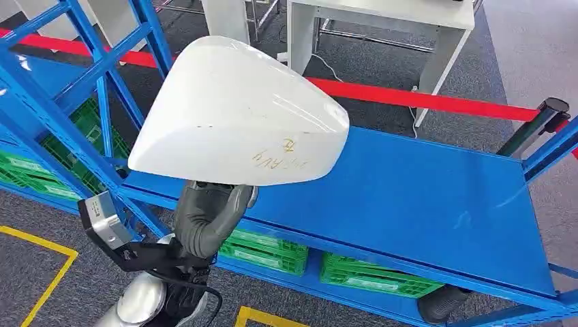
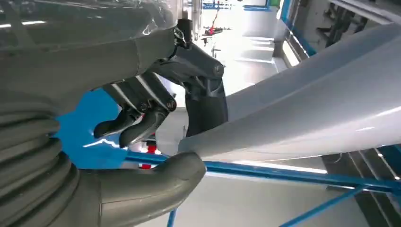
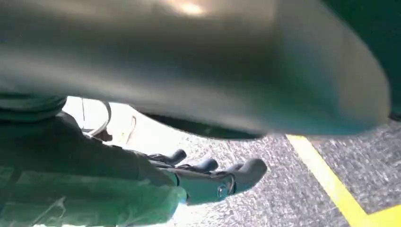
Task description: Take the parts from the cabinet and place them on the table.
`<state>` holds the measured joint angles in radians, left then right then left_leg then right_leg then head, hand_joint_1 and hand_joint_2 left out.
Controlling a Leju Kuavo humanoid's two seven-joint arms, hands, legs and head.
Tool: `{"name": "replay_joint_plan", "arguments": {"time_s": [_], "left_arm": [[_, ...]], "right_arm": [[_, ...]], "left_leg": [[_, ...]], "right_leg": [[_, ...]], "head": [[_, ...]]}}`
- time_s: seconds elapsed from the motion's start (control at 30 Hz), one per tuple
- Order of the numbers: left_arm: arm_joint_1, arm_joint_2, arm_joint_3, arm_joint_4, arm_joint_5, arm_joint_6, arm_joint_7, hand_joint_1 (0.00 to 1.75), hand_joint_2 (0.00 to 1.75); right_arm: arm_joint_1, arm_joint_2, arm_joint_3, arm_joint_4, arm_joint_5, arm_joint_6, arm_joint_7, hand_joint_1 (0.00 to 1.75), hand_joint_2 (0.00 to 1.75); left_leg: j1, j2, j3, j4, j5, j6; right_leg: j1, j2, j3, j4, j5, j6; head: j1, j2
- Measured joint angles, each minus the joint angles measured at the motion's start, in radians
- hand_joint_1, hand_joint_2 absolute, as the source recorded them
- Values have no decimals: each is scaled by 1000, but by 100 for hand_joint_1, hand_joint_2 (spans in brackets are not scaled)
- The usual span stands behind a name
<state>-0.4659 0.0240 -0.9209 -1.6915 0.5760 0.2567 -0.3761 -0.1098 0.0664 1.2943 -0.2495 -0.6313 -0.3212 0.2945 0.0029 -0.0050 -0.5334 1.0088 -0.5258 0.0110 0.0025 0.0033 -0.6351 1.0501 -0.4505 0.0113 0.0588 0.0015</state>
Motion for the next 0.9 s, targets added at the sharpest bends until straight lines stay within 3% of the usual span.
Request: {"name": "replay_joint_plan", "arguments": {"time_s": [0.03, 0.07, 0.13, 0.17, 0.2, 0.23, 0.3, 0.33, 0.4, 0.47, 0.5, 0.53, 0.57, 0.63, 0.67, 0.7, 0.73, 0.77, 0.8, 0.83, 0.87, 0.9], "left_arm": [[0, 0, 0, 1, 0, -1, 0, 175, 175], [0, 0, 0, 2, 0, -1, 0, 175, 175], [2, 0, -1, 5, 0, -2, 0, 175, 175], [4, 0, -1, 6, 0, -3, 0, 175, 175], [7, 0, -2, 7, 0, -3, 0, 175, 175], [8, 0, -2, 9, 1, -3, 0, 175, 175], [8, 0, -2, 9, 1, -3, 0, 175, 175], [8, 0, -2, 9, 1, -4, 0, 175, 175], [9, 0, -2, 8, 2, -5, 0, 175, 175], [9, 0, -2, 8, 3, -6, 0, 175, 175], [10, 0, -2, 8, 3, -6, 0, 175, 175], [10, 1, -1, 8, 3, -8, 0, 175, 175], [10, 1, -1, 8, 5, -9, 0, 175, 175], [12, 2, -1, 8, 7, -11, 0, 175, 175], [14, 2, -1, 8, 8, -12, 0, 175, 175], [16, 2, -1, 9, 8, -12, 0, 175, 175], [17, 2, -1, 9, 8, -12, 0, 175, 175], [16, 2, -1, 9, 9, -13, 1, 175, 175], [16, 2, -1, 9, 9, -15, 1, 175, 175], [15, 1, -1, 8, 9, -16, 1, 175, 175], [13, 0, -1, 8, 9, -18, 1, 175, 175], [13, 0, 0, 8, 9, -19, 0, 175, 175]], "right_arm": [[0, 0, 0, 0, 0, -1, 0, 0, 0], [0, 0, 0, 0, 0, -1, 0, 0, 0], [0, -1, 0, 0, 0, -1, 0, 0, 0], [0, -1, 0, 0, 0, -1, 0, 0, 0], [1, -1, 0, 0, 0, -1, 0, 0, 0], [0, -1, 0, 0, 0, -1, 0, 0, 0], [-1, -3, 0, 0, 0, -1, 0, 0, 0], [-2, -3, 0, 0, 0, -1, 1, 0, 0], [-3, -3, 0, 0, 0, -2, 2, 0, 0], [-2, -4, 0, 0, 0, -2, 2, 0, 0], [0, -2, 0, 0, -2, -2, 4, 0, 0], [-2, -2, 0, 0, -3, -2, 5, 0, 0], [-3, -2, 0, 0, -3, -3, 6, 0, 0], [-2, -2, 0, 0, -3, -3, 6, 0, 0], [-2, -2, 0, 0, -3, -4, 7, 0, 0], [-2, -3, 0, 0, -3, -5, 10, 0, 0], [-2, -3, 0, 0, -3, -4, 10, 0, 0], [-2, -3, 0, 0, -3, -5, 10, 0, 0], [-3, -3, 0, 0, -3, -5, 10, 0, 0], [-3, -3, 0, 0, -3, -5, 10, 0, 0], [-3, -2, 0, 0, -3, -6, 11, 0, 0], [-3, -1, 0, 0, -3, -7, 11, 0, 0]], "left_leg": [[0, 3, -5, -3, 8, 2], [1, 3, -13, -2, 13, 7], [1, 6, -29, -1, 24, 9], [1, 7, -38, 1, 30, 8], [1, 7, -46, 2, 35, 7], [2, 7, -55, 5, 40, 5], [6, 7, -72, 18, 44, 0], [6, 7, -79, 27, 45, -5], [2, 7, -91, 31, 58, -20], [4, 7, -93, 29, 69, -33], [3, 4, -96, 30, 71, -38], [4, 5, -103, 39, 43, -43], [5, 5, -114, 80, -7, -49], [7, 5, -152, 227, -110, -56], [7, 5, -165, 297, -139, -57], [7, 5, -161, 319, -134, -57], [7, 5, -137, 305, -105, -54], [6, 5, -100, 258, -68, -49], [4, 4, -44, 178, -34, -40], [1, 4, 20, 85, -22, -29], [-6, 3, 68, 7, -44, -19], [-6, 3, 81, -22, -51, -19]], "right_leg": [[-1, 1, -6, 15, -31, 8], [-3, 1, -20, 64, -81, 13], [-8, 0, -65, 210, -171, 21], [-8, 0, -76, 264, -190, 24], [-9, 0, -67, 273, -182, 28], [-11, 0, -36, 237, -154, 29], [-13, 0, 71, 70, -87, 31], [-15, 0, 111, -6, -92, 30], [-9, 6, 112, -18, -89, 9], [-5, 7, 105, -16, -84, -1], [-11, 4, 100, -23, -74, -15], [-14, 0, 94, -25, -66, -25], [-14, -1, 84, -25, -59, -33], [-12, -3, 65, -24, -43, -38], [-10, -4, 53, -23, -34, -39], [-9, -5, 41, -22, -25, -39], [-7, -5, 28, -20, -17, -38], [-6, -5, 16, -19, -10, -38], [-4, -4, 7, -17, -2, -36], [-4, -3, 1, -17, 6, -34], [1, -1, -4, -15, 13, -28], [-1, -2, -5, -18, 22, -21]], "head": [[1, 0], [8, 0], [10, 0], [10, 0], [10, 0], [10, 0], [10, 0], [11, 0], [10, 0], [10, 0], [10, 0], [8, 0], [3, 0], [-1, 0], [-2, 0], [-3, 0], [-3, 0], [-3, 0], [-3, 0], [-3, 0], [-2, 0], [-2, 0]]}}
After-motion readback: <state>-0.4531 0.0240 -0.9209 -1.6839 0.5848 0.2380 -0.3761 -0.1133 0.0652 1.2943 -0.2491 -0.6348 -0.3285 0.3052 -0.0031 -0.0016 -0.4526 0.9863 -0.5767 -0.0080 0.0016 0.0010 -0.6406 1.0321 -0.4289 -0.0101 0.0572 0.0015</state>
